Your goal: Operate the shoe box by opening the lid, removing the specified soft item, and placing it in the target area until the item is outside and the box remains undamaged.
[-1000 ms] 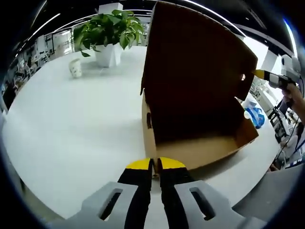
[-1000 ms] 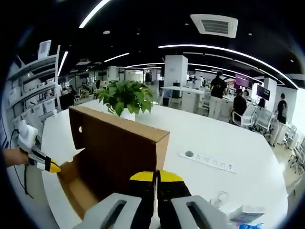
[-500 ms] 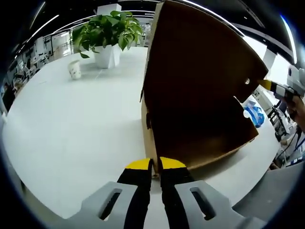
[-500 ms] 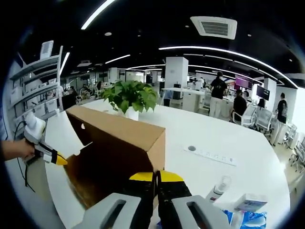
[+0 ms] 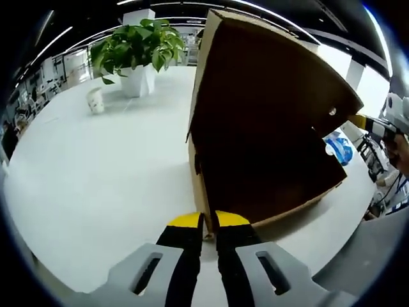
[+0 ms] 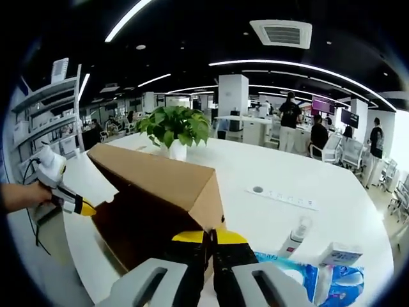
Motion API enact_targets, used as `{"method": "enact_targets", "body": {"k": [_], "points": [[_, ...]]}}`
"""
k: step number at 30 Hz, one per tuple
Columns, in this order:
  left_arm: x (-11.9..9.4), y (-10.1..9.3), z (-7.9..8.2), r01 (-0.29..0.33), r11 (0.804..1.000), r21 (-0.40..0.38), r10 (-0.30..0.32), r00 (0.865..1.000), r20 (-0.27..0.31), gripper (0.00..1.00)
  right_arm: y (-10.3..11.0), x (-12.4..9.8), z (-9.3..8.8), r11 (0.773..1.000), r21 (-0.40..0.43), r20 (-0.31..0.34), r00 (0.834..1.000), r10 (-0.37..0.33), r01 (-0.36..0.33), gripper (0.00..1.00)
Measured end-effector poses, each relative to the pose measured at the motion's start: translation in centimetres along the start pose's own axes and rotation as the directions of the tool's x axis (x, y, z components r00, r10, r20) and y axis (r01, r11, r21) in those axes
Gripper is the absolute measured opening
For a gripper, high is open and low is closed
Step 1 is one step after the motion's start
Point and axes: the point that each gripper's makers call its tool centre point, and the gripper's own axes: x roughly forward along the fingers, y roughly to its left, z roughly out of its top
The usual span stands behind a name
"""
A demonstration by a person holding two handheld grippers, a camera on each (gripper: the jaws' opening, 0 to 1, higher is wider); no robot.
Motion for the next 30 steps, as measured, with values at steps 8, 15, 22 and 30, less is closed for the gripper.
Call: {"method": "enact_targets", "body": {"k": [8,15,22,30], "points": [[-0.7,-0.3,1.9,-0.002,1.000,0.031,0.001,0.998,0.060,0.12,0.4,-0.7,-1.1,1.000,0.006,-0.016,1.000,0.010,-0.009,0.00],[-2.3,-0.8,5.2,0.010,0.994,0.108,-0.027,0.986,0.165,0.16,1.1,-1.2,-2.5,0.999,-0.005,-0.044,0.998,0.039,-0.039,0.01],[-2.5,-1.1,4.5,0.031,0.985,0.167,-0.058,0.986,0.157,0.22,2.1,-1.7,-4.0,0.993,-0.050,-0.068,0.993,0.100,-0.103,0.06],[-2.7,-1.7,3.1,0.064,0.975,0.214,-0.097,0.985,0.143,0.25,2.8,-2.0,-5.8,0.984,-0.097,-0.101,0.985,0.140,-0.150,0.10]]}}
